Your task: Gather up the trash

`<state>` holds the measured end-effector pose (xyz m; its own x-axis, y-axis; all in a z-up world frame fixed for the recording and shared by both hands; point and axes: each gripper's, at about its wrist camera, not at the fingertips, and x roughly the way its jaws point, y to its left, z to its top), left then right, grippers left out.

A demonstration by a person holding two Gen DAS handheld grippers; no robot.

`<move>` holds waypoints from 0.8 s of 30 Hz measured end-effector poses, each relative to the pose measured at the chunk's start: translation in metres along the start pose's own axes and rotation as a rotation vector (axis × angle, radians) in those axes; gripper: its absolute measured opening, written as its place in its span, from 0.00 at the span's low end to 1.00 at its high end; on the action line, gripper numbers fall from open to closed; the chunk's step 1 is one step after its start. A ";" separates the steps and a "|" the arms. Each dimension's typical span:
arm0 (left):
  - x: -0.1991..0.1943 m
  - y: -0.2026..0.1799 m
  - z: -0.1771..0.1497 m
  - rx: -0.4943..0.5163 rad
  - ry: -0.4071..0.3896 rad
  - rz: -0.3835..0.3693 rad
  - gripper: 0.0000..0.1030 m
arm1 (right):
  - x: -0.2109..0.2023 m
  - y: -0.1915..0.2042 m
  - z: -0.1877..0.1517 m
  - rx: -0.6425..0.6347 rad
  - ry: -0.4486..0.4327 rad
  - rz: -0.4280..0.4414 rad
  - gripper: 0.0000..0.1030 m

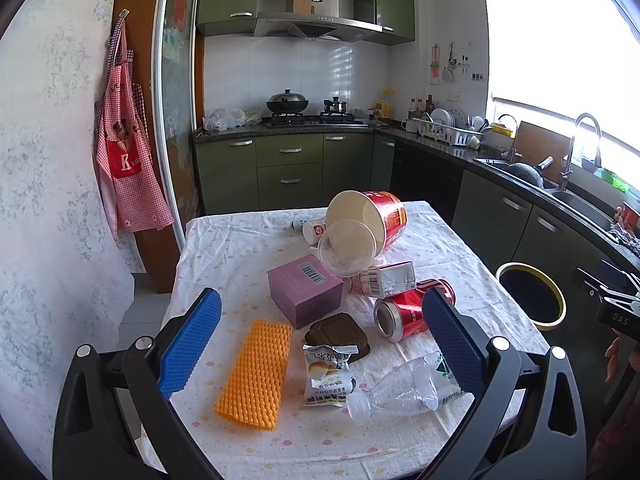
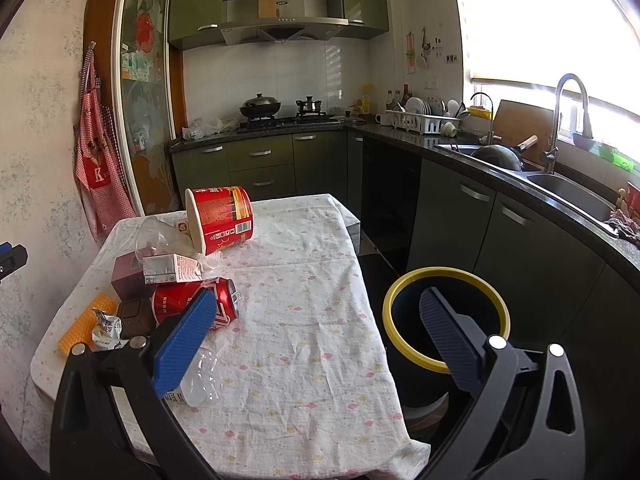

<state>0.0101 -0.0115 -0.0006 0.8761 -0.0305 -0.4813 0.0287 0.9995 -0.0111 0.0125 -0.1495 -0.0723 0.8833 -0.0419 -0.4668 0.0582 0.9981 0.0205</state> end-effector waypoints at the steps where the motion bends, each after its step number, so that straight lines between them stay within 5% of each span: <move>1: 0.000 0.000 0.000 0.000 0.000 0.000 0.97 | 0.000 0.000 0.000 0.000 0.000 0.000 0.94; 24: 0.000 0.000 0.000 0.002 0.002 0.000 0.97 | 0.004 -0.001 -0.002 0.003 0.005 -0.003 0.94</move>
<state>0.0104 -0.0113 -0.0005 0.8749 -0.0308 -0.4833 0.0300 0.9995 -0.0093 0.0147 -0.1501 -0.0759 0.8809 -0.0447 -0.4712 0.0623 0.9978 0.0218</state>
